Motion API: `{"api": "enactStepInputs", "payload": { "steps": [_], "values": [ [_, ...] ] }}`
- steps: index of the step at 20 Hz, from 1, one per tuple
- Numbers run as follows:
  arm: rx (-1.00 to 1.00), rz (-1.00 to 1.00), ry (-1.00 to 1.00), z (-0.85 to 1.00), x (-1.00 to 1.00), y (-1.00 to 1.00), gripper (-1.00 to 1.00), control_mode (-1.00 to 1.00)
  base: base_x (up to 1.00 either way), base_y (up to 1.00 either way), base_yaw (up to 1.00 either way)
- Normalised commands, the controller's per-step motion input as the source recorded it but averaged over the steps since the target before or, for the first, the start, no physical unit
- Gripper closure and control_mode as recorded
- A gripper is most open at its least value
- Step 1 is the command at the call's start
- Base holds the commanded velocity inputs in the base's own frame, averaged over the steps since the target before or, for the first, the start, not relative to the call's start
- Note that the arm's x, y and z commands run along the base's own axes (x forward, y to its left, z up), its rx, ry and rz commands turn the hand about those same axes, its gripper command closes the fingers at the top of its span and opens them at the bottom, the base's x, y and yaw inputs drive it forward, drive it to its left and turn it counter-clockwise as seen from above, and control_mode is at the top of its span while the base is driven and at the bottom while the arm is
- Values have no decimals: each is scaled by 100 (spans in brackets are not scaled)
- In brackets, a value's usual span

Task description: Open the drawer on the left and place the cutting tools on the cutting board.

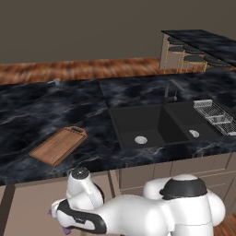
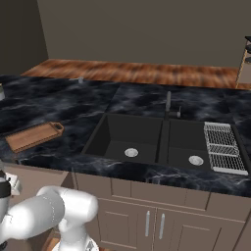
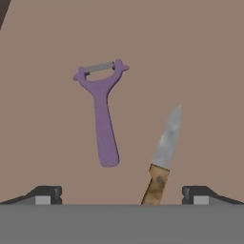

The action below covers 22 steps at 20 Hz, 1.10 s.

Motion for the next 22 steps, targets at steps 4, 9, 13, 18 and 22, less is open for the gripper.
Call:
{"api": "enactStepInputs", "payload": {
  "steps": [4,9,13,18,22],
  "values": [
    [0,0,0,-29,21,0,-100,-100,0,0,0],
    [0,0,0,-27,11,3,-100,-100,0,0,0],
    [0,-2,0,-19,1,22,-100,-100,0,0,0],
    [0,-4,0,-17,0,32,-100,-100,0,0,0],
    [0,-1,0,-18,0,24,-100,-100,0,0,0]
  ]
}}
